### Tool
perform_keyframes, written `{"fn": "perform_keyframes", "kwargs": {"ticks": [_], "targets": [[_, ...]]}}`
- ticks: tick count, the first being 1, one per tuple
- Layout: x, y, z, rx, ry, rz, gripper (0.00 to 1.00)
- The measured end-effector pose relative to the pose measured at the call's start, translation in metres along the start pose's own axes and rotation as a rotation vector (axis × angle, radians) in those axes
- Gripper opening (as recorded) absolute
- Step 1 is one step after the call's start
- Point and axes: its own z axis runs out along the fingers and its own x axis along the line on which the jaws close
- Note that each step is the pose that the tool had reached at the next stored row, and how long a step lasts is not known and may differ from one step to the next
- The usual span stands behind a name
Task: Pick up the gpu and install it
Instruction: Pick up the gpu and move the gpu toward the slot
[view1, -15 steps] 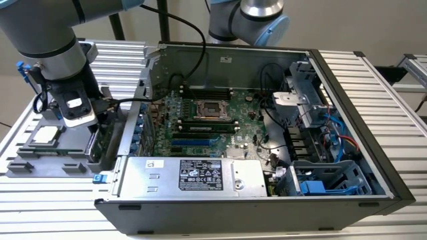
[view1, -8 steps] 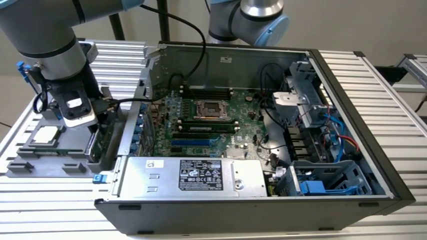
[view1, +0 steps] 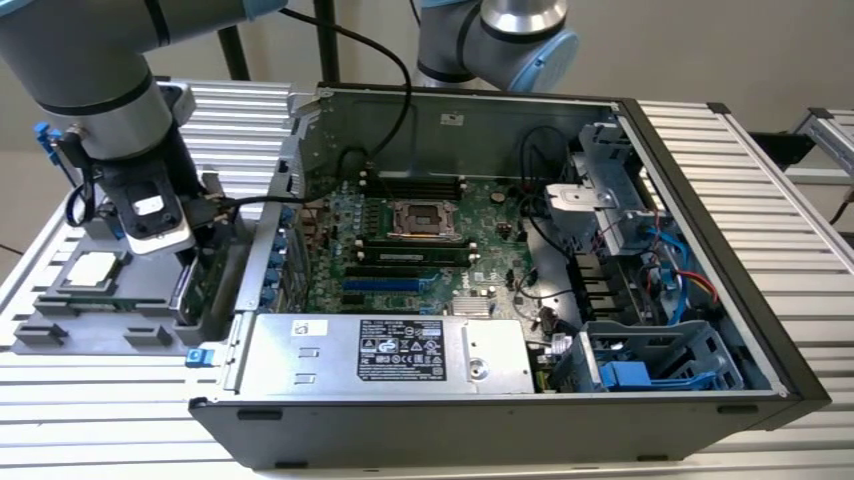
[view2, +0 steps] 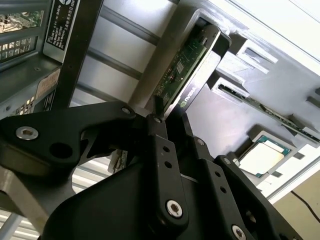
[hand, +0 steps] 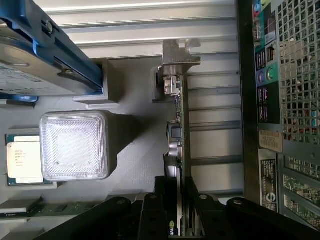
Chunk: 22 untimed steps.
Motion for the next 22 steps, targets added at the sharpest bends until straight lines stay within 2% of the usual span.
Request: {"fn": "perform_keyframes", "kwargs": {"ticks": [22], "targets": [[-0.0005,0.0013,-0.0273,0.0001,0.0001,-0.001,0.00]]}}
